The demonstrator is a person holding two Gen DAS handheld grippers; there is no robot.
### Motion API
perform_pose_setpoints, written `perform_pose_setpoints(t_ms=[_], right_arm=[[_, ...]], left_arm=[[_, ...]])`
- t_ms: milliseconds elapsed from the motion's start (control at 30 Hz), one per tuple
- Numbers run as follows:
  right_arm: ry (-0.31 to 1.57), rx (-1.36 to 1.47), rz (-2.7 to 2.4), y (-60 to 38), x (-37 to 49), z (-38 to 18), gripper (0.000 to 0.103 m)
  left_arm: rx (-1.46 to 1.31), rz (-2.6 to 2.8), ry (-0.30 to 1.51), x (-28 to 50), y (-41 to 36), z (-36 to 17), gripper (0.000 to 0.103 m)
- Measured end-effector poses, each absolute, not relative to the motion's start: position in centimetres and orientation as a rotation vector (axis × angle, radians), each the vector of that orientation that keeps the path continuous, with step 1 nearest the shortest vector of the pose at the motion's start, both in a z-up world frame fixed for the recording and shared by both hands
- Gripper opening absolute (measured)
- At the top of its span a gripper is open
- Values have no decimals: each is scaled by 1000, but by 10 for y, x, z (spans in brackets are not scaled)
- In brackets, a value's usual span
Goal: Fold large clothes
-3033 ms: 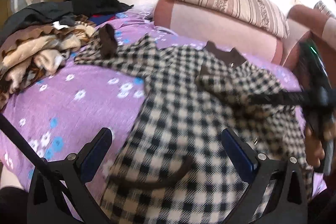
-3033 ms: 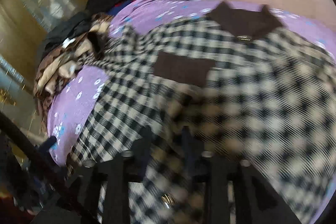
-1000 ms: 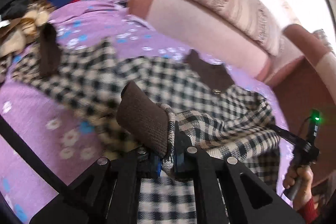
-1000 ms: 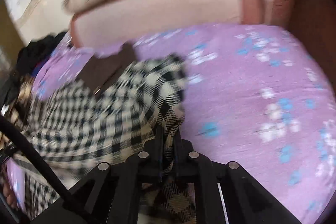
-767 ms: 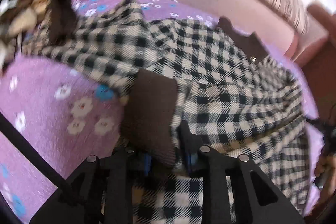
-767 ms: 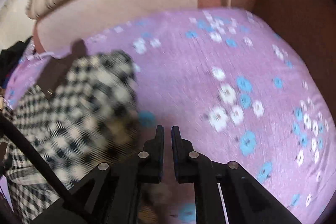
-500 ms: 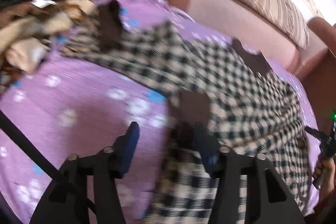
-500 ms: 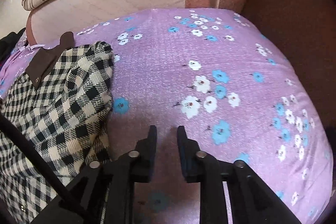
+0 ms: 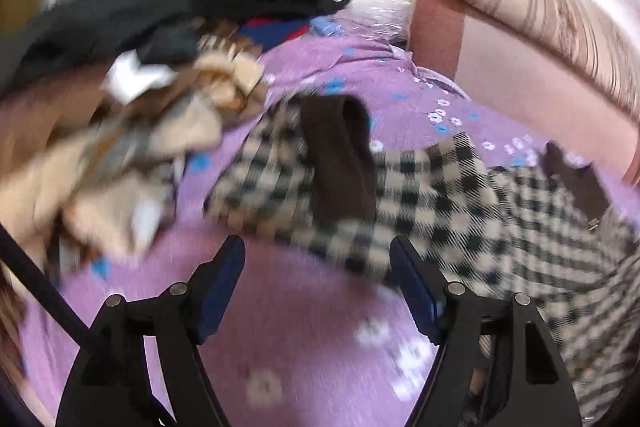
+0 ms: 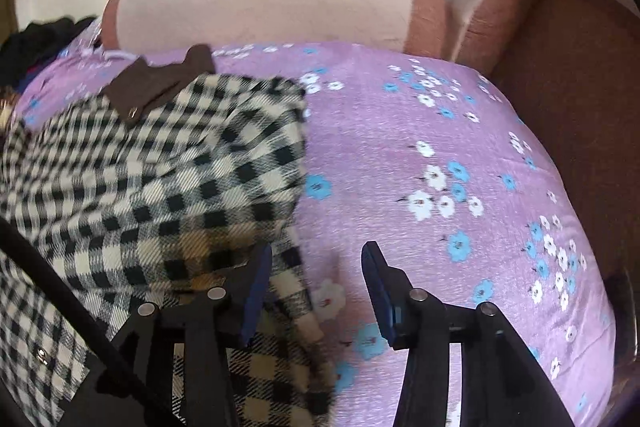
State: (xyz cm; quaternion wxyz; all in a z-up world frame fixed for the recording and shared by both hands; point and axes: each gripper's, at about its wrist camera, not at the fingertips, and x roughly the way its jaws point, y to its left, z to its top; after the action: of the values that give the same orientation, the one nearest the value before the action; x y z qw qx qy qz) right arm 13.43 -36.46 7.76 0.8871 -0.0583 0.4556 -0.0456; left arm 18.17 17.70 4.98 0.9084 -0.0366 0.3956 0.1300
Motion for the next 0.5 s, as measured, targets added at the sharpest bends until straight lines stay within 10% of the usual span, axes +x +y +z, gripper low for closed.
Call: perform_pose_setpoints(t_ms=[200,300,500], right_arm=[[995,-119,-99,-366,145,60,51],[992,-100,-109,-370,147,61,51],[993,-79,-116,-375,147,62,51]], left_arm=[[36,347,877,237,176,28,71],[-9,390,953,251,199,22,9],[-149,511,816,226,272,95,8]])
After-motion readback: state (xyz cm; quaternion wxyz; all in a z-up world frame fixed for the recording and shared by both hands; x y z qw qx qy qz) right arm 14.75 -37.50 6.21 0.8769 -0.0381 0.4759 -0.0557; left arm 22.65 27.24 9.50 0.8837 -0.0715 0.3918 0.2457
